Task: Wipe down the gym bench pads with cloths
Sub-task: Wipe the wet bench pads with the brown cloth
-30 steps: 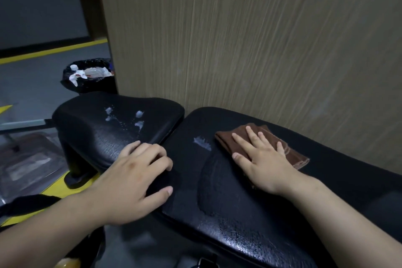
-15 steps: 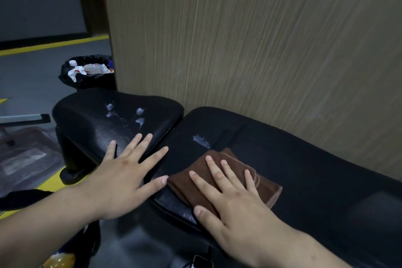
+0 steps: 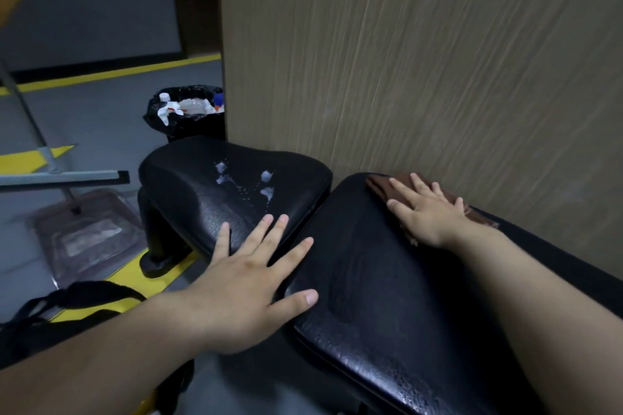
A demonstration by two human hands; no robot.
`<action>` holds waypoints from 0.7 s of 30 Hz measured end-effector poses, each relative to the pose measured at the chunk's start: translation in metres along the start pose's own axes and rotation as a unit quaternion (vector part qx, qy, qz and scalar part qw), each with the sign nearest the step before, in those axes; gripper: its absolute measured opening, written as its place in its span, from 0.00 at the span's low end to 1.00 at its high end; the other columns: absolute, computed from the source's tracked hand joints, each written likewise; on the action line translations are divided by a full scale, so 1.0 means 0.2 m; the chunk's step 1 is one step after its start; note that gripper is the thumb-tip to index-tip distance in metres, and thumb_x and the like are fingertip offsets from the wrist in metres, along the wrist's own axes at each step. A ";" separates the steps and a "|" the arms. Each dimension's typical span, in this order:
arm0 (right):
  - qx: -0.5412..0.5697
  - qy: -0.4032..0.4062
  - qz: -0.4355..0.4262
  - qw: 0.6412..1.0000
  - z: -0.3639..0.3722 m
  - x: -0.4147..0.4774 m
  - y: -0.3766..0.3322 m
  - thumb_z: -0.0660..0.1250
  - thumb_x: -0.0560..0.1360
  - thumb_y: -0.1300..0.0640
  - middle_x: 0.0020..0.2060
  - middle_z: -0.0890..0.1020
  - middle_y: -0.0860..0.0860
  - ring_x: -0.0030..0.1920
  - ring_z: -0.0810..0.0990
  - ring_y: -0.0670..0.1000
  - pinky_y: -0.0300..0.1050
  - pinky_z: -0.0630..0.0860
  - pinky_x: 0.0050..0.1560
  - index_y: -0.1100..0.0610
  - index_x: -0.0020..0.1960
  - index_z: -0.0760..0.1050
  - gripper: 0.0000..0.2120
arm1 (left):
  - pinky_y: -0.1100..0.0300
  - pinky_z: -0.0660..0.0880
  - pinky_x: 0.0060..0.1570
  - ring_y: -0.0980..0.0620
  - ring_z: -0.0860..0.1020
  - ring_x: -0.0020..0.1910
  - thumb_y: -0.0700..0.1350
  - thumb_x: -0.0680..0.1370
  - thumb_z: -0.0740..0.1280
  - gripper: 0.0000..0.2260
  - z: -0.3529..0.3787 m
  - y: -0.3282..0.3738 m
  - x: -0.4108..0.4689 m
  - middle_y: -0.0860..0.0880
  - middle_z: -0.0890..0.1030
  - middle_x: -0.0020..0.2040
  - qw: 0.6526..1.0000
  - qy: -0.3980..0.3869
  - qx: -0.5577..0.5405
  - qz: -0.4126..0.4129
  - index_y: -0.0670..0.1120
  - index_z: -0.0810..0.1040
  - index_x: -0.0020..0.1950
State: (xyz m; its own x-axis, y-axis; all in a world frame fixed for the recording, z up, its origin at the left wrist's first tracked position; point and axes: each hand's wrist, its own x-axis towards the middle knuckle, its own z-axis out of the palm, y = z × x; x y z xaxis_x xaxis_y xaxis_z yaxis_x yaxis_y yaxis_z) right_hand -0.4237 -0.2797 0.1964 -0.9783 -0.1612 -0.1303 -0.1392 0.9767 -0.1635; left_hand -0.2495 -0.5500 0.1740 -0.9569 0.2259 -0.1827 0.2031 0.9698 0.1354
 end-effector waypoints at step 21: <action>-0.035 -0.044 -0.184 0.981 0.12 -0.95 -0.22 0.48 0.80 0.36 0.77 0.32 0.42 0.77 0.31 0.53 0.61 0.32 0.74 0.33 0.77 0.38 0.29 | 0.50 0.35 0.74 0.65 0.31 0.74 0.62 0.77 0.47 0.34 -0.06 -0.10 0.01 0.60 0.34 0.78 0.999 -0.004 -0.019 0.032 0.55 0.41 0.81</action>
State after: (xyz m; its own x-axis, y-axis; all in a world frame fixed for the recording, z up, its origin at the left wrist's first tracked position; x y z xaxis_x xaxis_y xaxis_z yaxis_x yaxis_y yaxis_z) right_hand -0.2285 -0.2952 0.2055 -0.8430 -0.5135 -0.1602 -0.4937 0.8569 -0.1484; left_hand -0.2583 -0.5701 0.1831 -0.9405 0.2879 -0.1806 0.2555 0.9493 0.1832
